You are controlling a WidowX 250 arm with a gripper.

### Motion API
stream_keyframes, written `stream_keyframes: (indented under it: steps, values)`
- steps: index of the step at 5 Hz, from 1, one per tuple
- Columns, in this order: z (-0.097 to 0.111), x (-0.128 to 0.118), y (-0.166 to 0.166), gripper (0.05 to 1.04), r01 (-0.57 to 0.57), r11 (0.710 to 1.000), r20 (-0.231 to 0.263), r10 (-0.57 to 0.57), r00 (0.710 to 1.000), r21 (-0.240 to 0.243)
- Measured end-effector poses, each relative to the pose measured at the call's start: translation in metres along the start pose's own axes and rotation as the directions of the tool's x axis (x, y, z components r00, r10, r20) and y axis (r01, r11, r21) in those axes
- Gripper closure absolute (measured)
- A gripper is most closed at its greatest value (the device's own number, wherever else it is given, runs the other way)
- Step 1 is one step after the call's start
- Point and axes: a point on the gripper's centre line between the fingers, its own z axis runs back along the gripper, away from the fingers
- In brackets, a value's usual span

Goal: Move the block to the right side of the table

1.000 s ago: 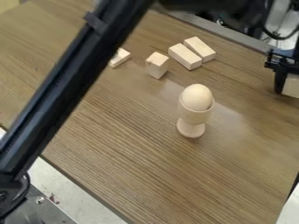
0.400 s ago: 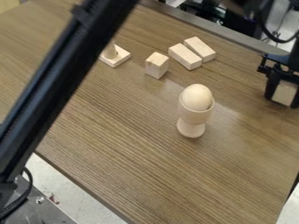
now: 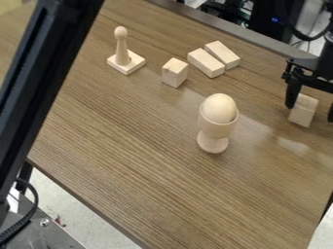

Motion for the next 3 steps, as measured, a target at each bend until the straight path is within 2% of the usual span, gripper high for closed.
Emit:
stream_keyframes:
  steps: [1, 2, 3]
  values:
    - [-0.002, 0.000, -0.001, 0.083, 0.012, 1.000, 0.004, -0.012, 1.000, -0.005]
    - [0.025, 0.005, -0.005, 0.083, 0.028, 0.999, 0.068, -0.026, 0.997, -0.035]
    - [0.074, 0.011, -0.004, 0.083, 0.058, 0.997, 0.190, -0.048, 0.981, -0.047]
